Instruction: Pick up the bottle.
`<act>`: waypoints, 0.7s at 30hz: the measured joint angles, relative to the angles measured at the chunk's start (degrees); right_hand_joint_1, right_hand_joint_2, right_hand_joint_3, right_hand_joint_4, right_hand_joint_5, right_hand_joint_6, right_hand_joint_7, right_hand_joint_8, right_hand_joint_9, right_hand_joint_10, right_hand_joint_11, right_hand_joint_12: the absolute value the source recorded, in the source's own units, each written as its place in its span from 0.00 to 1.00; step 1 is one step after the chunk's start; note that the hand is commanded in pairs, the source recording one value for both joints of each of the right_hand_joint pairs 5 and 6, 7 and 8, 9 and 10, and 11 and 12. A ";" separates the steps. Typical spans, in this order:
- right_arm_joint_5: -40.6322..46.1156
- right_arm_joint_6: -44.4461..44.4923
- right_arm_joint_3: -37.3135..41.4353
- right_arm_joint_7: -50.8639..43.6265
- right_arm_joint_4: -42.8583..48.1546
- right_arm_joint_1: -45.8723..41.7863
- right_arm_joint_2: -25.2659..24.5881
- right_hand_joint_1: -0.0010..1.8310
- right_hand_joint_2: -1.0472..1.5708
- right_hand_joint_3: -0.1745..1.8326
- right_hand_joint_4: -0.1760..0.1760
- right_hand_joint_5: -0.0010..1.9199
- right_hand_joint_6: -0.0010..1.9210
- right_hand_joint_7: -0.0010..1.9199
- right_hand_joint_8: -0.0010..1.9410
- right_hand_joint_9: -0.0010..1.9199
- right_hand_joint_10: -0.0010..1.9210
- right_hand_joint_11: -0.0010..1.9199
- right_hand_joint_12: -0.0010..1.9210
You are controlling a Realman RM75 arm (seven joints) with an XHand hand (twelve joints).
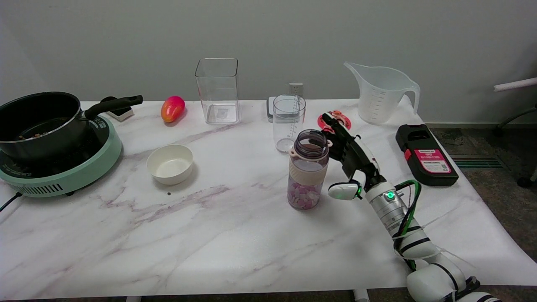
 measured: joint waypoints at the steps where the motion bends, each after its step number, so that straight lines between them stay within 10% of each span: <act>1: 0.00 -0.03 -0.23 -0.18 -0.15 0.04 -0.22 0.65 0.18 0.54 0.50 0.07 0.07 0.26 0.26 0.26 0.26 0.29 0.29; 15: -0.03 -0.17 -3.07 -1.21 -0.78 0.64 -2.30 0.72 0.34 0.66 0.50 0.09 0.09 0.27 0.26 0.27 0.26 0.29 0.29; 21: -0.04 -0.30 -3.67 -1.37 -0.98 0.98 -2.73 0.76 0.53 0.53 0.50 0.21 0.21 0.35 0.35 0.31 0.31 0.44 0.44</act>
